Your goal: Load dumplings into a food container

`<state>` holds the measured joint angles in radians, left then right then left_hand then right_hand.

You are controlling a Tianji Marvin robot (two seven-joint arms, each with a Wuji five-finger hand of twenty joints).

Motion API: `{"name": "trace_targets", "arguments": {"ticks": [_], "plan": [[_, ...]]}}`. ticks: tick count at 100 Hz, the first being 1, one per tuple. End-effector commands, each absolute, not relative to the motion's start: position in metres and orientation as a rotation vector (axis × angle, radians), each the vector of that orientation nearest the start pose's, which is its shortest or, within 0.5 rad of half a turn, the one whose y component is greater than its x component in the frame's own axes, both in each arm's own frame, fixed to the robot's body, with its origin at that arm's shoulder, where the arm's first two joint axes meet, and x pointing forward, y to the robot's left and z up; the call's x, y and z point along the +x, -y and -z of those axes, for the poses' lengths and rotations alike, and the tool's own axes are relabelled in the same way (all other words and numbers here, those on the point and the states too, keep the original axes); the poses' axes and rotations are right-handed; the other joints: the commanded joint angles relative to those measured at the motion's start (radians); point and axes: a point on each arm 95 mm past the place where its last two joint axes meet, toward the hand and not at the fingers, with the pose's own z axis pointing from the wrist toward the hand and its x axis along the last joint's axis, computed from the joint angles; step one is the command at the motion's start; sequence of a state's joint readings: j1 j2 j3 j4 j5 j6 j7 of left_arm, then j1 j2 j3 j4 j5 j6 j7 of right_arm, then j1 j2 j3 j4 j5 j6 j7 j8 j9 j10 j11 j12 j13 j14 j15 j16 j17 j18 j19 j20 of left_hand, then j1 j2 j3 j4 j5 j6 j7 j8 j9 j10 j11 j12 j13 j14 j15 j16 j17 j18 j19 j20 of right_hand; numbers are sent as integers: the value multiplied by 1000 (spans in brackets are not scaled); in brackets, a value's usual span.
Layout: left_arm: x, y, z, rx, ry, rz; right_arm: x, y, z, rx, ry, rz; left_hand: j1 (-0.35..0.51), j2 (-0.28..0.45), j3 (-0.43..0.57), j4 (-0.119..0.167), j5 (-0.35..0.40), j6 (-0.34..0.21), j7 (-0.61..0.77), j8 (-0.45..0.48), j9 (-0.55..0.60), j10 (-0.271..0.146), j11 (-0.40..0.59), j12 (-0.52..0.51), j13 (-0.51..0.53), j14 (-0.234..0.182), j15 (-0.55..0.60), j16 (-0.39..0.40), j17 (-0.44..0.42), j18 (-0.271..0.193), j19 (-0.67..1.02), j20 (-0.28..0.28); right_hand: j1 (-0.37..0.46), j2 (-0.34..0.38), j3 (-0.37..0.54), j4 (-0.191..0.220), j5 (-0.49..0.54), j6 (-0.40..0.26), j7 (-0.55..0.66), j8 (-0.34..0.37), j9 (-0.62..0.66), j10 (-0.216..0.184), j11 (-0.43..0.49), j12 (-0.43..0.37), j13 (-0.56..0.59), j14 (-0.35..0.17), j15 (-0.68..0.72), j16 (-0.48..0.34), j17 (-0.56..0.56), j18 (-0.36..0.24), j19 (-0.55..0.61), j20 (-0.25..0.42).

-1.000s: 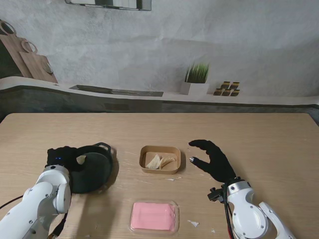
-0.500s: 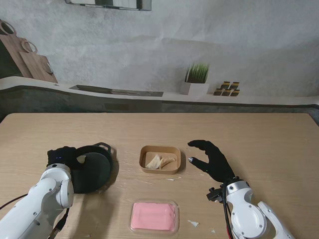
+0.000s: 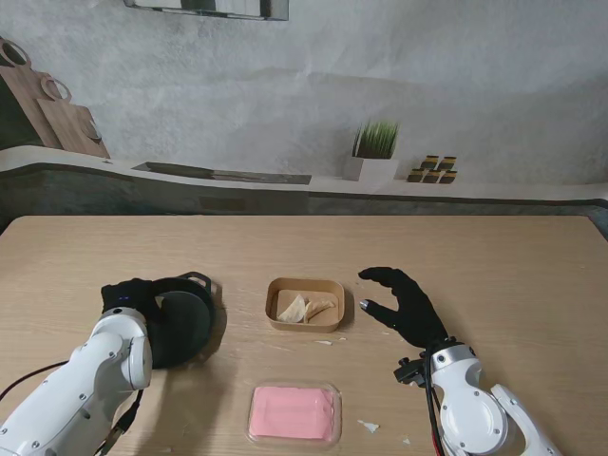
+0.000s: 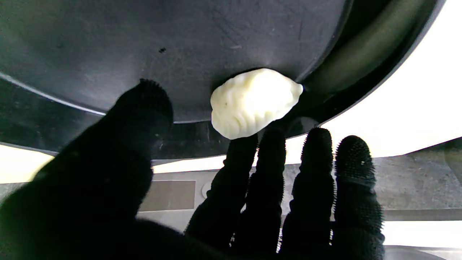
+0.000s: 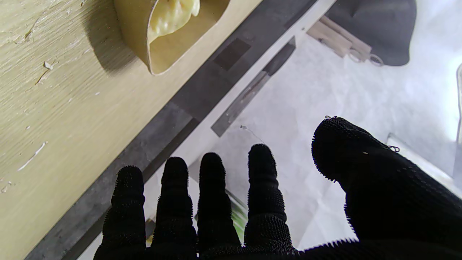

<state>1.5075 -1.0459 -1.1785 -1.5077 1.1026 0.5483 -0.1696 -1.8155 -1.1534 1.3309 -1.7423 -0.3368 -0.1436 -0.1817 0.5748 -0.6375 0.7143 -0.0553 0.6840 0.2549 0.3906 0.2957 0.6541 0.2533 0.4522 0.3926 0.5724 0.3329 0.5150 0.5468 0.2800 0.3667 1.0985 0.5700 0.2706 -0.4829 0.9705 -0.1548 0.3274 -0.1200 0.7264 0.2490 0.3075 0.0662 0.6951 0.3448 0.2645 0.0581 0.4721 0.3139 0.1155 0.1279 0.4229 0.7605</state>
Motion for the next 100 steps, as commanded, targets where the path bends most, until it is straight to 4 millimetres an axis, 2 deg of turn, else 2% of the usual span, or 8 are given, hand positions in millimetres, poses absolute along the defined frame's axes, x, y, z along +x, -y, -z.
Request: {"name": "trace_targets", "arguments": {"ticks": [1,11,49,65,83,100], "plan": [[414,-76,355,-1483,-1297,773,338,5,328,-2164,1040,2456,6,0,17,24,3,37,-11,-16,-14,41,-8,-16,-21,33,-9,-15,5,-4,5,-5,-18,20,-1,36,9,-3,4,7,4,2,23,8,12,1,11,10,5,4,15,12],[413,-73,357,-1493,-1297,760,338,5,328,-2166,1039,2455,12,-1,22,25,15,38,-6,-15,-1,48,-3,-17,-4,46,6,-13,15,4,19,1,-18,21,0,36,9,-3,4,6,2,2,23,8,12,-1,10,10,4,3,15,12],[405,-67,364,-1536,-1341,681,337,6,327,-2162,1029,2463,39,-17,46,26,13,23,32,7,17,39,45,27,46,25,101,65,31,-15,90,35,-17,20,2,36,8,-4,4,7,3,0,24,8,11,0,10,10,5,3,15,13],[401,-65,364,-1538,-1390,662,337,7,327,-2160,1026,2465,73,-53,100,28,-24,-8,69,28,-9,9,72,64,40,-16,144,114,31,-59,98,37,-16,20,3,36,8,-4,4,7,3,2,23,8,12,0,11,10,5,3,15,13],[400,-66,364,-1518,-1459,623,337,7,327,-2165,1026,2462,152,-122,192,15,-97,-63,149,75,-84,-55,139,139,-2,-83,186,162,25,-125,64,10,-16,21,3,37,9,-4,4,7,2,0,24,8,13,1,13,11,6,3,15,13],[401,-63,369,-1520,-1475,598,337,8,327,-2163,1025,2470,181,-132,215,3,-153,-85,279,171,-98,-74,213,242,9,-106,278,240,61,-131,77,3,-17,22,3,37,8,-4,4,7,3,1,24,8,14,3,15,12,6,4,16,13]]}}
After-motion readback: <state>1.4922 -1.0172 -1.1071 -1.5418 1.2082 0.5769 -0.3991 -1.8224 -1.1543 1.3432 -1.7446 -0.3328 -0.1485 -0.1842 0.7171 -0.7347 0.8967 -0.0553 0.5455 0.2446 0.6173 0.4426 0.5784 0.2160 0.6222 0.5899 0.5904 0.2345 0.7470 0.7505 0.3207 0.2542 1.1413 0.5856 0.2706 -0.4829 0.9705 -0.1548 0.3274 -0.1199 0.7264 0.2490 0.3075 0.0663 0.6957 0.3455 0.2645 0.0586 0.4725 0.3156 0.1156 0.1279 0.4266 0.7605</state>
